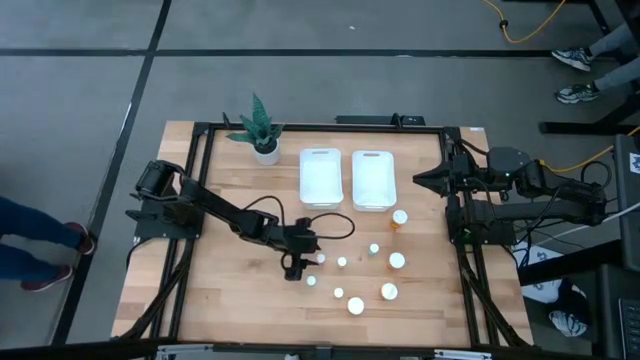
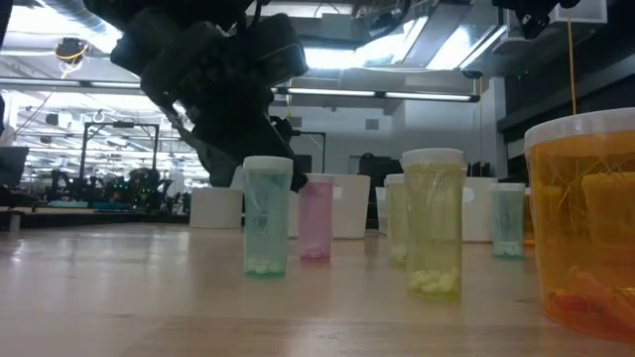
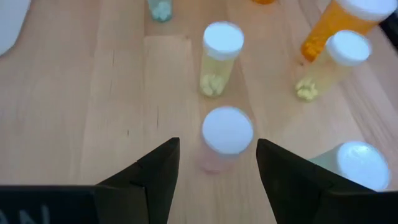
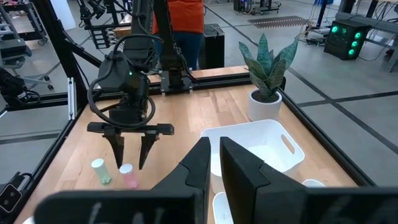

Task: Pick and place medicine bottles into bin by pill shape (circle, oval)
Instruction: Put the purple pill bottle into the left white bin

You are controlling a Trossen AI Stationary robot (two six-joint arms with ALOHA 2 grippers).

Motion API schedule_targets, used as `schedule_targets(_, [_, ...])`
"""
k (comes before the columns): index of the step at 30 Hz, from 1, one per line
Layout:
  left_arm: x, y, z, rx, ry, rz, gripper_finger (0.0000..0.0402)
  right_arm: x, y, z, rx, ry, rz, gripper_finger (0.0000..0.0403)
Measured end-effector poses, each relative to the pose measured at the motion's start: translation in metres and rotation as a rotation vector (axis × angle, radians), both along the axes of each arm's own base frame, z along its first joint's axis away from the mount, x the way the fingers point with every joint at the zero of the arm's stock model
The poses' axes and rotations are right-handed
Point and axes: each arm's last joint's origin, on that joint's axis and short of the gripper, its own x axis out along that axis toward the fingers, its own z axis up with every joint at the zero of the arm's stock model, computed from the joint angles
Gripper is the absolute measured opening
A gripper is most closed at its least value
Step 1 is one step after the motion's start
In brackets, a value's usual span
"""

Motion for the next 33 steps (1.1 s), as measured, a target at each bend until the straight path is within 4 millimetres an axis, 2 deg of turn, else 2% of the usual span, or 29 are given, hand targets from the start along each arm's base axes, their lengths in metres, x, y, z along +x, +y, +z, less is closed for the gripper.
schedule_targets(5, [0.004,-0.001,-0.006,-0.012,-0.017,-0.009,0.0205,0.0,0.0,0.0,0.0,0.0,0.0,0.0039])
schedule_targets(9, [0.007,-0.003,-0.018,-0.014,0.0,-0.018,0.0205,0.0,0.0,0.0,0.0,-0.001,0.0,0.0039])
schedule_targets(25, [0.01,-0.003,-0.013,0.018,-0.067,-0.037,0.0205,0.0,0.0,-0.001,0.001,0.01,0.001,0.0039])
schedule_targets(33, [0.01,-0.003,-0.013,0.018,-0.068,-0.036,0.016,0.0,0.0,-0.001,0.001,0.01,0.001,0.0039])
